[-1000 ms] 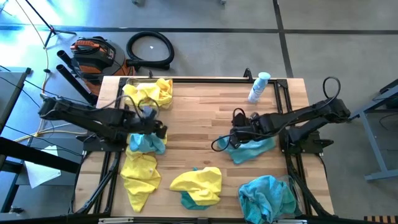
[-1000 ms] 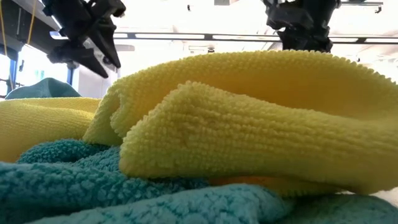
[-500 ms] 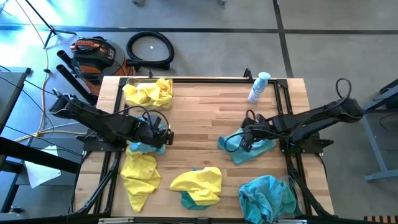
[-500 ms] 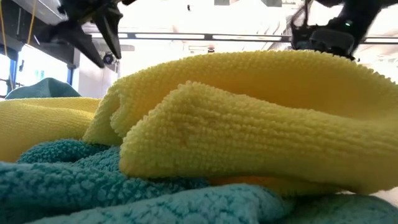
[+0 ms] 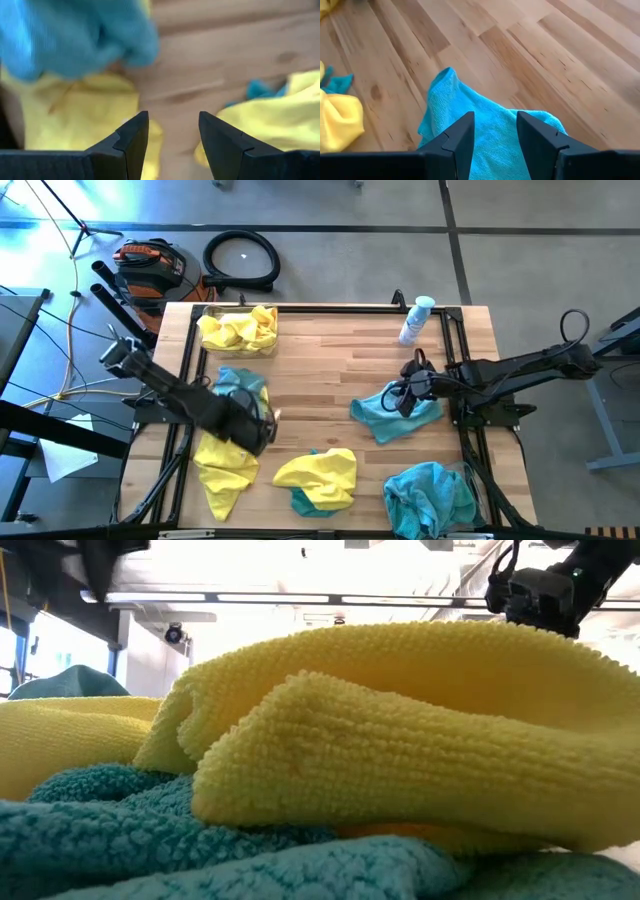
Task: Sort microfiber towel by color & place in baskets
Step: Put the yellow towel into the top transparent bin
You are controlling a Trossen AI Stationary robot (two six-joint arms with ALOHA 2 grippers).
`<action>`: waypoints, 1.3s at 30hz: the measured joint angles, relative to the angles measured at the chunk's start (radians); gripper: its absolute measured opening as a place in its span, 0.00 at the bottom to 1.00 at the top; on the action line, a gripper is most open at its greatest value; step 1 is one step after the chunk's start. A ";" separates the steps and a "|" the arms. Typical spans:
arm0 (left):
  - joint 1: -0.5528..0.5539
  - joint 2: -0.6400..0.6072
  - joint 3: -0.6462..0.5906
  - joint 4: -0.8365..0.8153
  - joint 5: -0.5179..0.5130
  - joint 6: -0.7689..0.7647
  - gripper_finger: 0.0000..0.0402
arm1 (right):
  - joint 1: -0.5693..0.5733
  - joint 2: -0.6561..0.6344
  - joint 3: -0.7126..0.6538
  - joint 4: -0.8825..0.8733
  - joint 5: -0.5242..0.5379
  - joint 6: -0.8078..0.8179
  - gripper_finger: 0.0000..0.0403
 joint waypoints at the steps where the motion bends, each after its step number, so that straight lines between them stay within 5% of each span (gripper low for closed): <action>1: -0.023 0.011 -0.005 -0.004 0.016 -0.031 0.40 | 0.000 0.000 0.000 -0.002 0.000 -0.009 0.35; 11: -0.250 0.059 -0.138 0.090 0.111 -0.321 0.40 | 0.000 0.001 0.000 -0.004 0.001 -0.019 0.35; 27: -0.314 0.055 -0.535 0.630 0.161 -0.338 0.39 | 0.000 0.001 0.000 -0.004 0.002 -0.034 0.35; 35: -0.304 0.059 -0.528 0.660 0.179 -0.336 0.05 | 0.000 0.001 0.000 -0.004 0.002 -0.035 0.35; 39: -0.287 0.063 -0.465 0.642 0.134 -0.311 0.02 | 0.000 0.001 0.000 -0.004 0.004 -0.041 0.35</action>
